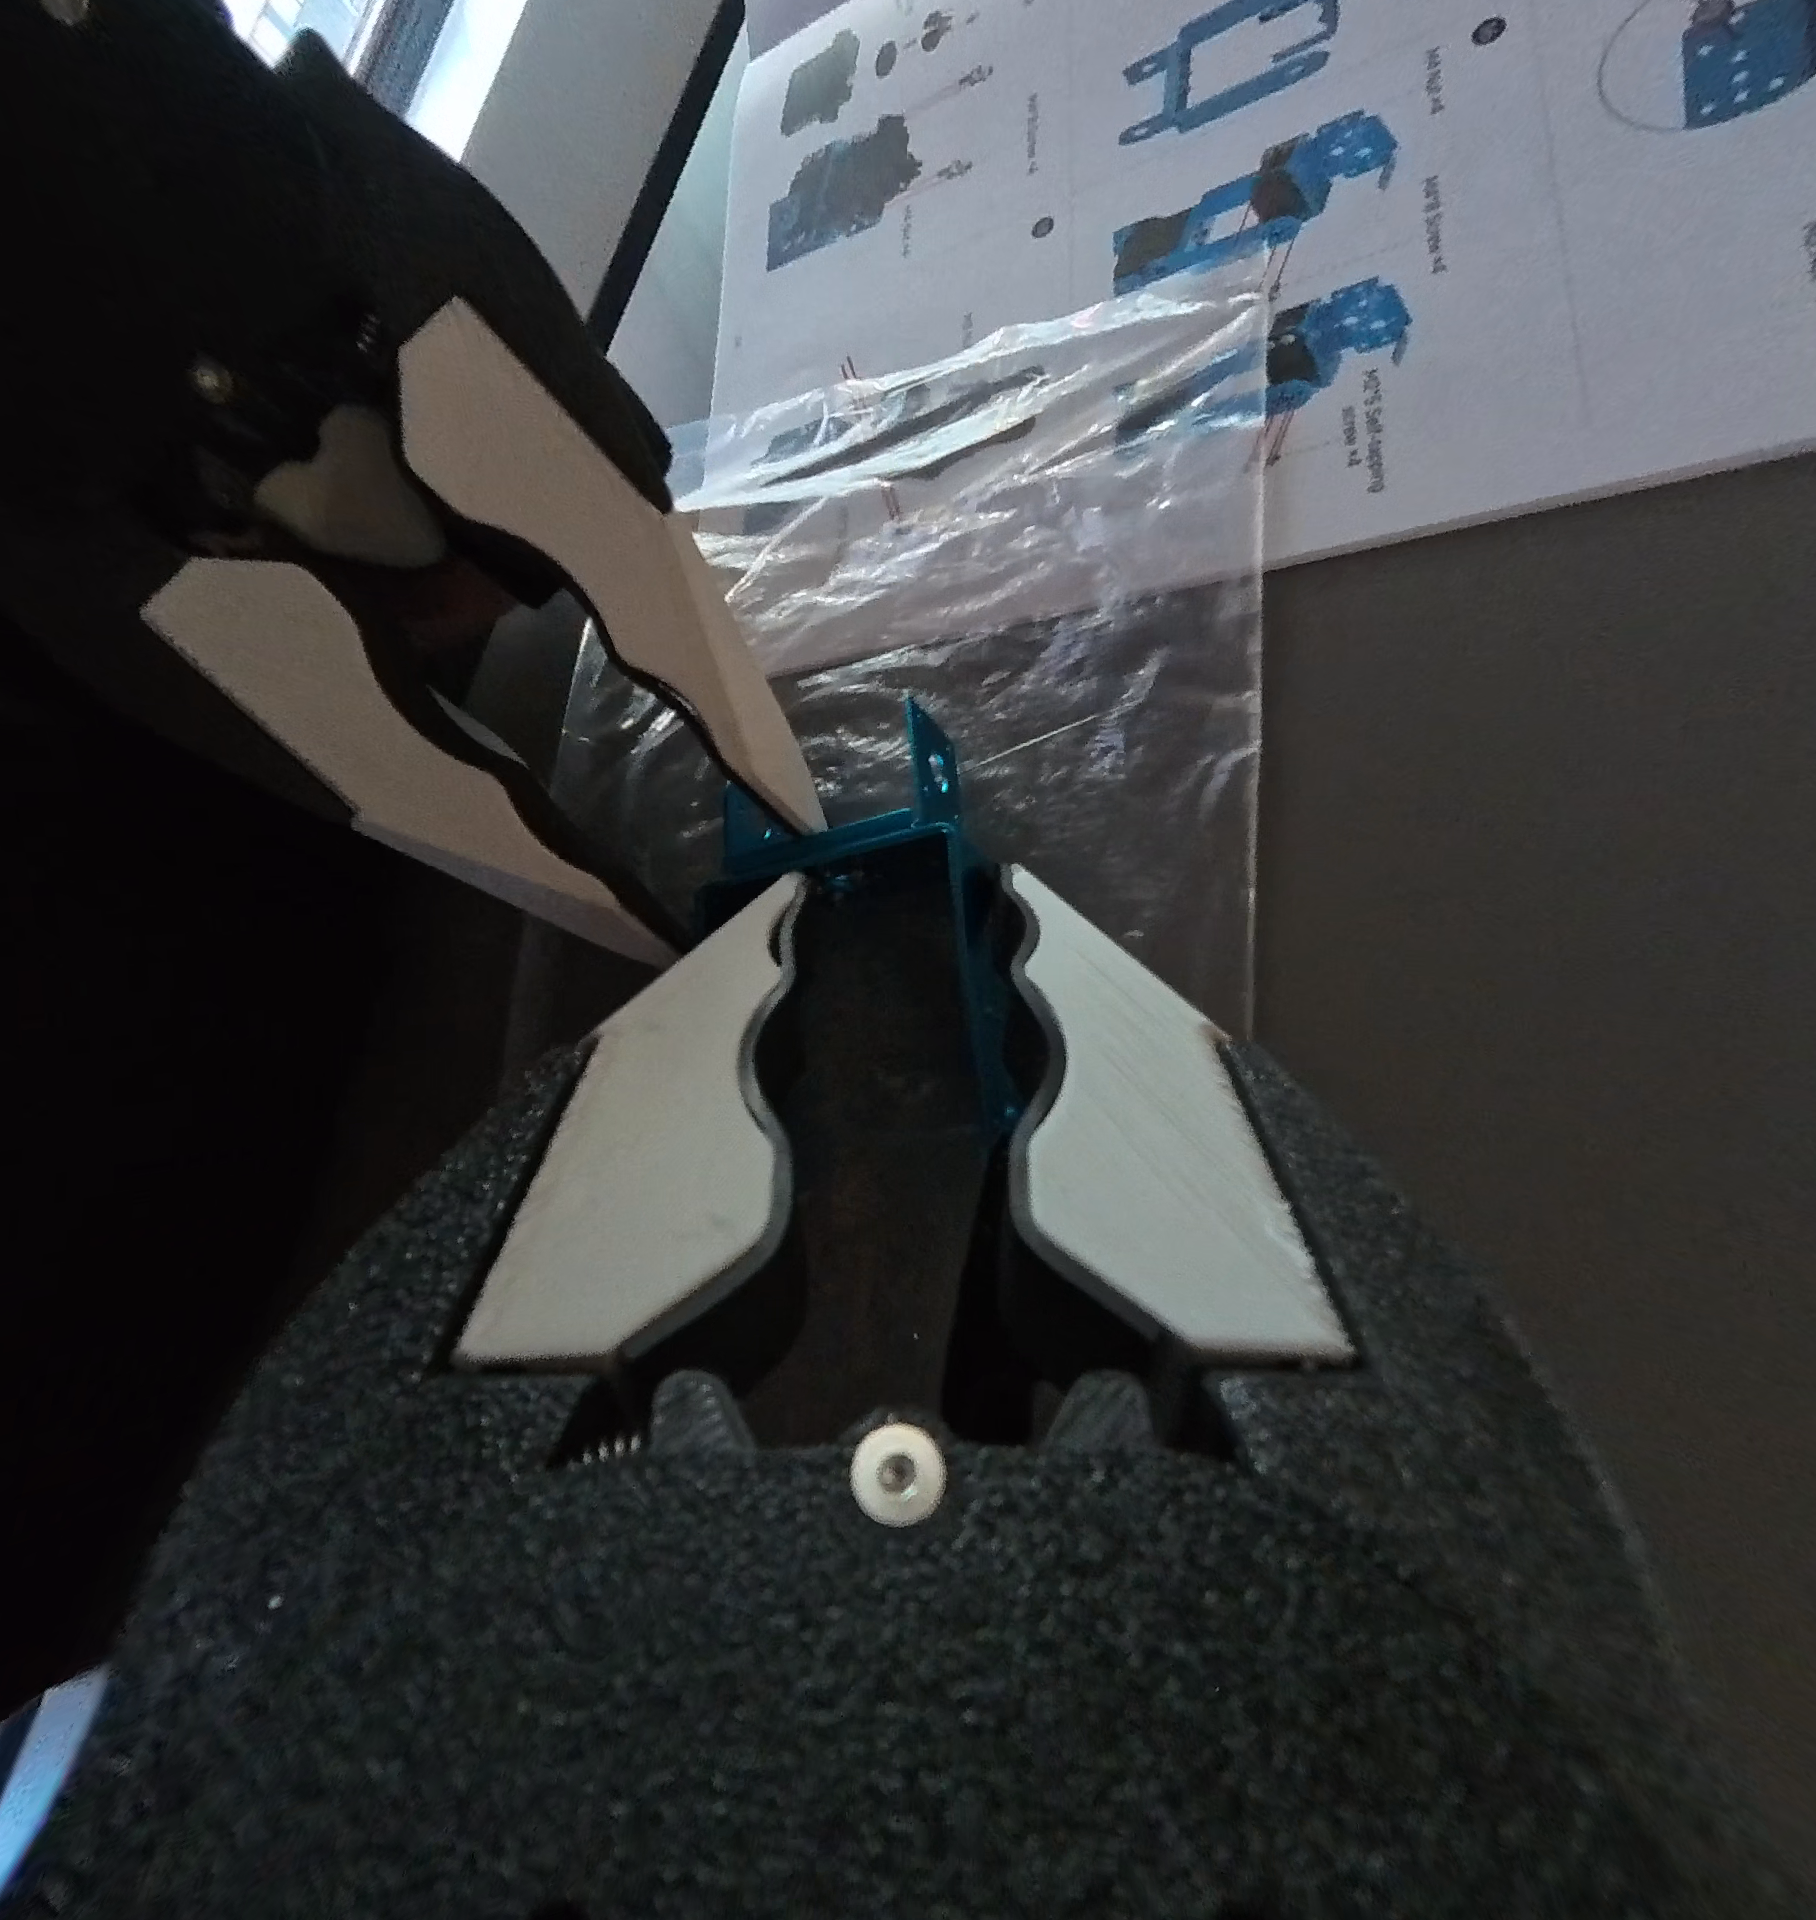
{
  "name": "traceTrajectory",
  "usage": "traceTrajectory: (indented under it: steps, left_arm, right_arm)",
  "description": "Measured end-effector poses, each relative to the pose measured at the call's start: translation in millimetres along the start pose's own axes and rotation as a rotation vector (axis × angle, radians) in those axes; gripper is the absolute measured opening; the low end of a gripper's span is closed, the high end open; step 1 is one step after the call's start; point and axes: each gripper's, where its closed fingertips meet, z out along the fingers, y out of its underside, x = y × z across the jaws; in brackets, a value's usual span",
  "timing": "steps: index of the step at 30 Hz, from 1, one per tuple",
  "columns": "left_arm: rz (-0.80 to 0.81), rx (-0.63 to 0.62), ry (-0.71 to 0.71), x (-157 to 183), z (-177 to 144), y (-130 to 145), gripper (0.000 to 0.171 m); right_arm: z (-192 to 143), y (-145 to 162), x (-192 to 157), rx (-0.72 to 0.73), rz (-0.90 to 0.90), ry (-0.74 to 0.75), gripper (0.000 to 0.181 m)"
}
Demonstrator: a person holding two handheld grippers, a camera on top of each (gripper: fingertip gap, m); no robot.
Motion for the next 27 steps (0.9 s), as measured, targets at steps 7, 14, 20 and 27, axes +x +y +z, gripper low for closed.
traceTrajectory:
  steps: [7, 14, 20, 27]
  left_arm:
    - [0.006, -0.003, -0.005, -0.2, 0.5, -0.3, 0.029]
    - [0.010, -0.003, -0.002, 0.8, 1.4, -0.7, 0.029]
    - [0.007, -0.005, 0.013, 2.9, 2.0, -0.5, 0.029]
    - [0.021, -0.014, 0.017, 2.3, 2.0, -0.5, 0.028]
  right_arm:
    - [0.4, 1.0, -2.4, -0.031, -0.038, 0.024, 0.042]
    - [-1.2, 1.4, 3.3, -0.007, -0.017, 0.032, 0.030]
    - [-1.5, 4.3, 2.6, -0.044, -0.079, 0.088, 0.029]
    - [-3.6, 2.8, -6.1, -0.017, 0.026, -0.066, 0.047]
